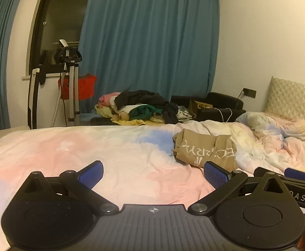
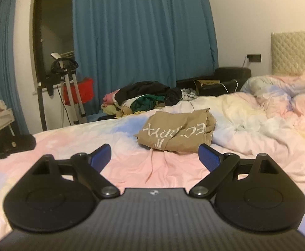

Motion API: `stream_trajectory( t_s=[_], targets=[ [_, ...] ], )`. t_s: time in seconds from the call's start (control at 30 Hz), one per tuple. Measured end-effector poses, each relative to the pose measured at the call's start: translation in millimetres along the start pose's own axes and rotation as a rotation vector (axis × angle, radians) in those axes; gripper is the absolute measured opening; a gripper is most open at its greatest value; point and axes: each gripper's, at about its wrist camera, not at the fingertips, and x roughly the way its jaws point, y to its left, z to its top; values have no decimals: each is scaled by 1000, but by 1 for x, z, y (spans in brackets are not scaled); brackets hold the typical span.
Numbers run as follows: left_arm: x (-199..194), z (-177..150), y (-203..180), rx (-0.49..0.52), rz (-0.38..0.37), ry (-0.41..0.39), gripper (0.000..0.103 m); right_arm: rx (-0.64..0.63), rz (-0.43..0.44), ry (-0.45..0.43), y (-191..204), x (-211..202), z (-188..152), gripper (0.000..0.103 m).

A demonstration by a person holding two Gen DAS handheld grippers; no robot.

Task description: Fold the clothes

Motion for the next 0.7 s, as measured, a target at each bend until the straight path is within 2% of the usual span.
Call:
stream_trajectory(
  t_s=[0.27, 0.7],
  targets=[
    [-6, -4, -9, 41, 5, -28, 103, -25, -1, 10, 6, -3, -3, 92],
    [1, -9, -4, 7, 23, 4, 103, -17, 3, 12, 6, -4, -5, 92]
  ],
)
